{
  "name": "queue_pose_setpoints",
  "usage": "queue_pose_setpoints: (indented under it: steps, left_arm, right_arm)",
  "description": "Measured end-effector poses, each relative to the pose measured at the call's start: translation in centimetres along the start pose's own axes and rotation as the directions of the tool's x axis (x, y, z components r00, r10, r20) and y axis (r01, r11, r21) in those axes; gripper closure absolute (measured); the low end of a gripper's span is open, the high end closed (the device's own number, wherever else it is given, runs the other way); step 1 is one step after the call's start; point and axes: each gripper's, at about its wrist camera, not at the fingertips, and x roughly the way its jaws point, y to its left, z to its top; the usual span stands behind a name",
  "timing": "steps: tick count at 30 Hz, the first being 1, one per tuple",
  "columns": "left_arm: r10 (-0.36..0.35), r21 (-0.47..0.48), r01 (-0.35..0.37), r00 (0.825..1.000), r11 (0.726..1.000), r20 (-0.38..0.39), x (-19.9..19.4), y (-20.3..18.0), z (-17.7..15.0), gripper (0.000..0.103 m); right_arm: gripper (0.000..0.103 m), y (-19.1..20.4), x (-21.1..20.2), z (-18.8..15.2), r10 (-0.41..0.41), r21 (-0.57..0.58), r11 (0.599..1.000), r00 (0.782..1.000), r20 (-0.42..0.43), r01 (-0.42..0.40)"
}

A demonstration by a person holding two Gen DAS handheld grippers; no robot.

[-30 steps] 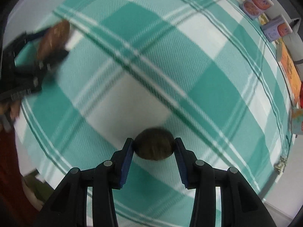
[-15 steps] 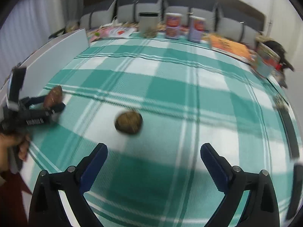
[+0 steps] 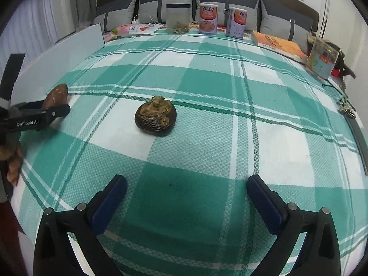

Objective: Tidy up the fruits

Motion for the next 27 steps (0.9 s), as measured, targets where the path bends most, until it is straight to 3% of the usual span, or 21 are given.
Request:
queue_pose_setpoints:
  steps: [27]
  left_arm:
    - [0.000,0.000,0.000,1.000,1.000,0.000,0.03,-0.06,-0.04,0.008]
  right_arm:
    - [0.000,0.11,0.01,0.01,0.006,0.001,1.000,1.000,-0.002,-0.006]
